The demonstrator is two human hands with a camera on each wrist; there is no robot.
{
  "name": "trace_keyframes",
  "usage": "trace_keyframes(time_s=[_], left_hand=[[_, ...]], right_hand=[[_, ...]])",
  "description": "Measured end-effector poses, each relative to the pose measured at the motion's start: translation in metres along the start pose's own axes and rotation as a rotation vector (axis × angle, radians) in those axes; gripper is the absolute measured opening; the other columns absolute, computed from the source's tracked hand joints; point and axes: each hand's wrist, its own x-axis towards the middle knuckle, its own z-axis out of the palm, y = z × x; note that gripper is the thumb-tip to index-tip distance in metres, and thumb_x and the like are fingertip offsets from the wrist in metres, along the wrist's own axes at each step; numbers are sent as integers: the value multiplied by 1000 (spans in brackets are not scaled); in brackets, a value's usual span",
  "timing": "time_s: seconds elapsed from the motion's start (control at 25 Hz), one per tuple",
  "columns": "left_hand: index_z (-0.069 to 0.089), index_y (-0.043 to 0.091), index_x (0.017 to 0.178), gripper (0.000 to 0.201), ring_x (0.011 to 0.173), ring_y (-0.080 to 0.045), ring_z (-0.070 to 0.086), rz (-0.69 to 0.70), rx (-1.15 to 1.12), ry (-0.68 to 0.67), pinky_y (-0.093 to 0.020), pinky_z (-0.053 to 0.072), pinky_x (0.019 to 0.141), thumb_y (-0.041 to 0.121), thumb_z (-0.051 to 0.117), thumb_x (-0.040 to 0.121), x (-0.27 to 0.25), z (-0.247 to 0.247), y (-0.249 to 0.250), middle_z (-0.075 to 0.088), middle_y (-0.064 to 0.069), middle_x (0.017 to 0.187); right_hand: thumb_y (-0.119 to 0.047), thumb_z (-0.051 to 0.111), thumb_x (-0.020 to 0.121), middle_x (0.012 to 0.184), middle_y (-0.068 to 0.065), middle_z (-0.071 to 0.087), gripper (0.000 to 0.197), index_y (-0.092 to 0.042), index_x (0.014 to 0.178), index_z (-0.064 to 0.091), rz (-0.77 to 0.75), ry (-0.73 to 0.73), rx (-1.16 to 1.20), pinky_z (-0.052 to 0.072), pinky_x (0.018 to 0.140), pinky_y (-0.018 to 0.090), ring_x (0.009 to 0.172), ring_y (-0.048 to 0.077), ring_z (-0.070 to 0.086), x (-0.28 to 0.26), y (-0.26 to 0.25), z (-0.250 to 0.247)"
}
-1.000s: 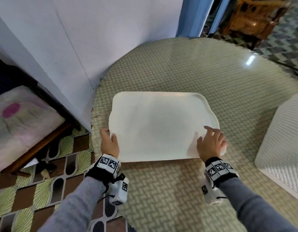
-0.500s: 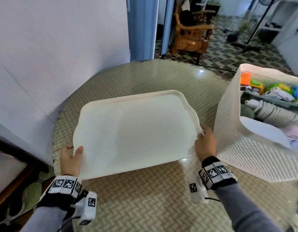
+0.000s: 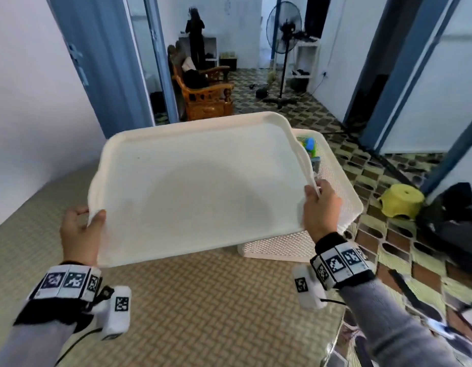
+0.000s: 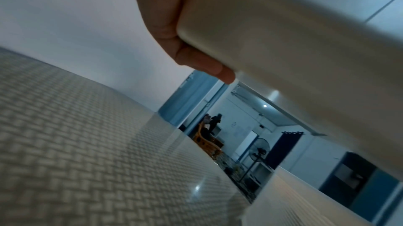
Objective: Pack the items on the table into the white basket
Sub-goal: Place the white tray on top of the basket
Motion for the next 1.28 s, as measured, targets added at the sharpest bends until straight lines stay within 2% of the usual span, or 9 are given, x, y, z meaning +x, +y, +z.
trace_keyframes(time_s=[0.12,0.4,0.52,0.6,0.72,0.8,1.0,1.16,1.28], left_hand=[[55,8,111,24,70,-21,52,8,-13,-23,-21,42,58,8,62,88,-25,50,12,54,-14,100],[57,5,115,29,66,-20,49,-17,22,-17,-16,43,54,11,64,88,-90,135,33,57,-15,103],[57,5,115,28,83,-22,52,-65,24,24,-17,45,60,11,63,88,-118,155,37,60,-23,110],[58,4,114,28,88,-20,50,-89,40,50,-11,42,52,10,63,87,-134,165,40,60,-23,110],[57,0,117,32,90,-20,49,-97,52,87,-24,43,63,9,63,87,-143,180,48,59,-26,116],[56,-1,119,33,91,-19,47,-88,74,102,-17,43,62,10,63,88,-146,189,55,59,-22,115],[58,0,117,31,94,-24,53,-112,130,195,-21,41,71,11,62,88,-141,210,68,58,-26,122],[56,-4,117,31,107,-38,55,-173,195,283,-39,42,87,8,61,88,-146,219,69,56,-29,122],[54,-4,115,30,105,-40,55,-191,198,325,-38,39,81,7,61,89,-151,230,70,56,-31,119]], right_hand=[[-6,45,97,96,14,60,25,3,117,57,66,-7,-15,33,73,24,93,27,55,25,26,-43],[-5,41,98,98,15,59,21,1,110,57,148,-76,-37,40,72,32,85,23,50,87,91,-112],[-7,41,98,110,17,60,25,-1,118,55,163,-134,-40,43,77,33,91,24,52,112,110,-125],[-7,42,99,115,17,61,29,-2,125,53,159,-164,-44,43,80,32,99,27,55,126,119,-130],[-6,43,98,116,20,60,27,-1,123,52,155,-172,-10,45,80,34,94,24,54,144,128,-128],[-6,44,98,114,21,60,23,-1,120,49,147,-178,-7,49,79,37,89,22,52,159,133,-123],[1,45,96,117,19,59,24,0,120,48,93,-286,6,44,74,31,91,19,51,217,134,-94],[-1,45,96,117,21,59,24,1,120,49,43,-402,-11,42,73,28,91,23,54,260,131,-59],[-4,47,96,115,21,62,23,0,119,51,-2,-470,-35,43,74,28,100,30,60,291,134,-34]])
